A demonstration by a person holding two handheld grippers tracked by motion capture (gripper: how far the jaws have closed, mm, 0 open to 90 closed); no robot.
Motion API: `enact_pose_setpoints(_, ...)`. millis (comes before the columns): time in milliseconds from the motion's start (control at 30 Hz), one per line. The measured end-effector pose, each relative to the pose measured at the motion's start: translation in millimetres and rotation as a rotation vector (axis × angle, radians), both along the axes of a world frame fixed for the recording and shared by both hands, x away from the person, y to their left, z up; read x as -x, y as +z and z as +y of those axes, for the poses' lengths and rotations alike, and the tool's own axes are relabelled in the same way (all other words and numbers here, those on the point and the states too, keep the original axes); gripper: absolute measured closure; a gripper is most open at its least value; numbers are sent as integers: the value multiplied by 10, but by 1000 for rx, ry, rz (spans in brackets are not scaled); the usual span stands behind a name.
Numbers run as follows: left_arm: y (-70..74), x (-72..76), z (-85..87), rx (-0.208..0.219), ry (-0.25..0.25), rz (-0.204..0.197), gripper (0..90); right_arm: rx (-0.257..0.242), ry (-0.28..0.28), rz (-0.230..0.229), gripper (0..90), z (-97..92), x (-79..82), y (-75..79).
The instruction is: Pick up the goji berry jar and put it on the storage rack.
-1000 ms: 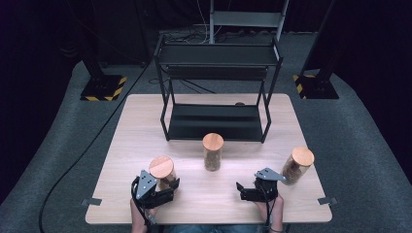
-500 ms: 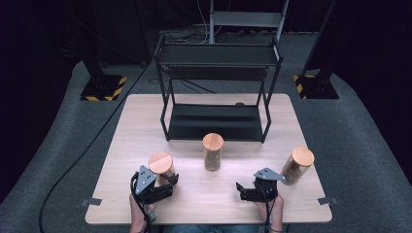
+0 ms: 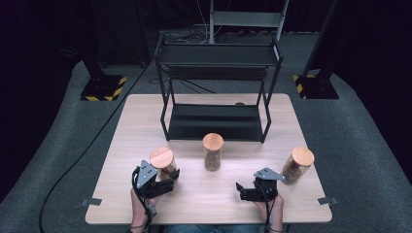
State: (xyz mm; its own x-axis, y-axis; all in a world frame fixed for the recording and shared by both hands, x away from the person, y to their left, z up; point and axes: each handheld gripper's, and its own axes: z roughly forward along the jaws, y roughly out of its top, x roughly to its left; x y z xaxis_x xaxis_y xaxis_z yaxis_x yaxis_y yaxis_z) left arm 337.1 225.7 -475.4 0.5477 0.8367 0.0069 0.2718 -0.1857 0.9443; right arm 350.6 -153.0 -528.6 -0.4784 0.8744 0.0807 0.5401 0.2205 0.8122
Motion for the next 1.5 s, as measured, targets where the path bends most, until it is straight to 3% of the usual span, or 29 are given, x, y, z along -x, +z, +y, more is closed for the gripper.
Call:
enact_pose_setpoints(833, 61, -242, -35, -11, -12, -6, 250, -4, 0, 4, 13, -3, -4, -1)
enact_pose_setpoints(1067, 68, -331, -50, -2, -13, 9, 250, -6, -2, 3, 12, -6, -3, 0)
enact_pose_setpoints(1500, 111, -513, -96, -21, -8, 4, 250, -17, -1, 5, 12, -15, -4, 0)
